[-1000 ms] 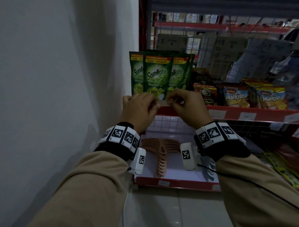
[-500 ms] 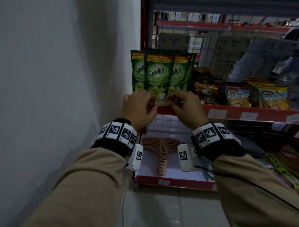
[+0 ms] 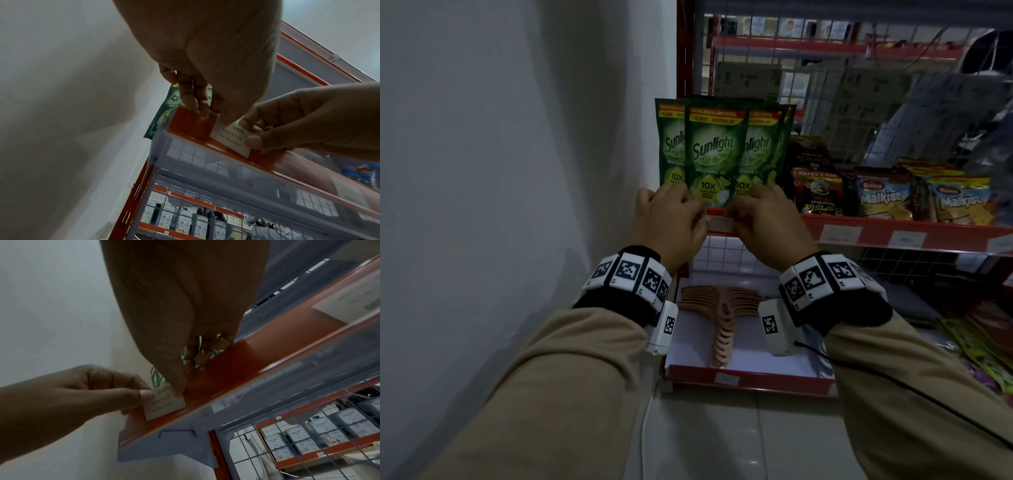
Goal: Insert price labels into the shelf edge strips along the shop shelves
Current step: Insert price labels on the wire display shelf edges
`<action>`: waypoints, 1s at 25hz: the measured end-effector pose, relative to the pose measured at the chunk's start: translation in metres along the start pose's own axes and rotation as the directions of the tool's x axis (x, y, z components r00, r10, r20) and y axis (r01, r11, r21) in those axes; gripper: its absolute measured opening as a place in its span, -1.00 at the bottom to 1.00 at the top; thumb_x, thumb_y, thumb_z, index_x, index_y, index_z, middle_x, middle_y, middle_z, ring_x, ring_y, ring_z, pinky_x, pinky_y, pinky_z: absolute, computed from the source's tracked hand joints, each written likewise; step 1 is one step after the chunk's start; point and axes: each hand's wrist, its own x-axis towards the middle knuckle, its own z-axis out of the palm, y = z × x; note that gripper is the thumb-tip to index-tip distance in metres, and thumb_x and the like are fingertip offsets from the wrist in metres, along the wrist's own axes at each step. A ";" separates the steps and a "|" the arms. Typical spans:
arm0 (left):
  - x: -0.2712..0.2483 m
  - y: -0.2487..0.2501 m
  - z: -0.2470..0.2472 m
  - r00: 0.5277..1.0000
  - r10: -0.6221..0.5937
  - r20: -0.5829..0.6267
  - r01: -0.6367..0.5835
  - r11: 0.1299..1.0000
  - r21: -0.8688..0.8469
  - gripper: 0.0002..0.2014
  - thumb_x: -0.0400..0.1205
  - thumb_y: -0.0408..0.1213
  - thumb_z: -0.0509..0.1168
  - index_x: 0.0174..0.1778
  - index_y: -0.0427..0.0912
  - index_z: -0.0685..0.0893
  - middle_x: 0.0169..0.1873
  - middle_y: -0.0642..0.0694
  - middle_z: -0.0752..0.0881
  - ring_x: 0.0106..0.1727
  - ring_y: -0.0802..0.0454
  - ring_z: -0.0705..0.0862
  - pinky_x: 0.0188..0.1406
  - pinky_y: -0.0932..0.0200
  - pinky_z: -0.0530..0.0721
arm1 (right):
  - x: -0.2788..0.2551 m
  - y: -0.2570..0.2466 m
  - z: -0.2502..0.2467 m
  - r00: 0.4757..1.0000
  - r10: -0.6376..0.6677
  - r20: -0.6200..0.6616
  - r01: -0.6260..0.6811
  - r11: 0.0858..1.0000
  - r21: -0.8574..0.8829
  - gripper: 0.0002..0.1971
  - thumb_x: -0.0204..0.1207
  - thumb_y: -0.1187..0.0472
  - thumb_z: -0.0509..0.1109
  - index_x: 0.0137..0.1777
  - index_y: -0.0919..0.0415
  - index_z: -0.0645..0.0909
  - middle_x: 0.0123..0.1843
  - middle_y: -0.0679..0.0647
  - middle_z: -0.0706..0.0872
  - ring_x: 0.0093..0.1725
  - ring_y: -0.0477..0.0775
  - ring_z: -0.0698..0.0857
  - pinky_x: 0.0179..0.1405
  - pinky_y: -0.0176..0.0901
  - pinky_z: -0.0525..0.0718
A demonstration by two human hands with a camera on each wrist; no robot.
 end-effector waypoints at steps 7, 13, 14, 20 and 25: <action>-0.001 -0.005 -0.001 0.998 0.018 0.064 -0.018 1.000 -0.007 -0.82 0.62 -0.07 0.25 -0.02 -0.05 0.69 -0.10 -0.06 0.57 0.03 -0.08 0.53 -0.04 0.10 0.09 | 0.003 0.002 -0.001 0.999 0.005 0.048 -0.006 1.000 0.012 -0.79 0.53 0.16 0.39 0.15 -0.04 0.68 0.10 0.10 0.58 0.21 0.26 0.45 0.10 0.11 0.45; 0.001 -0.009 0.000 0.995 0.007 0.102 -0.008 1.000 0.008 -0.77 0.64 -0.03 0.22 0.00 -0.02 0.73 -0.08 -0.04 0.59 0.05 -0.07 0.53 0.01 0.04 0.17 | 0.003 0.002 0.000 0.999 0.002 0.033 -0.002 1.000 0.002 -0.82 0.52 0.13 0.42 0.11 0.00 0.69 0.10 0.11 0.59 0.22 0.27 0.46 0.09 0.09 0.45; 0.001 -0.009 0.000 0.995 0.007 0.104 -0.007 1.000 -0.001 -0.77 0.64 -0.02 0.22 -0.01 -0.01 0.73 -0.08 -0.03 0.60 0.05 -0.07 0.53 0.00 0.06 0.15 | 0.003 0.003 0.000 1.000 0.001 0.031 -0.001 1.000 0.006 -0.82 0.52 0.12 0.43 0.11 0.00 0.70 0.08 0.11 0.59 0.21 0.27 0.46 0.08 0.09 0.45; 0.001 -0.008 -0.004 0.994 -0.018 0.106 0.025 0.997 -0.073 -0.86 0.62 -0.05 0.23 0.00 0.05 0.62 -0.03 0.04 0.67 0.07 -0.04 0.55 0.00 0.09 0.10 | 0.000 0.005 0.000 0.999 -0.017 -0.034 0.021 0.993 0.116 -0.80 0.45 0.17 0.49 0.06 0.04 0.65 -0.03 0.02 0.62 0.09 0.20 0.53 0.04 0.07 0.54; 0.002 -0.001 -0.007 0.996 0.002 0.090 0.002 0.999 -0.037 -0.82 0.59 -0.07 0.27 0.07 0.03 0.60 0.01 0.01 0.64 0.12 -0.06 0.52 0.04 0.04 0.17 | -0.009 0.020 -0.007 0.997 -0.035 -0.066 0.036 0.999 0.012 -0.78 0.45 0.17 0.49 0.07 0.11 0.61 0.02 0.08 0.63 0.08 0.20 0.52 0.02 0.05 0.52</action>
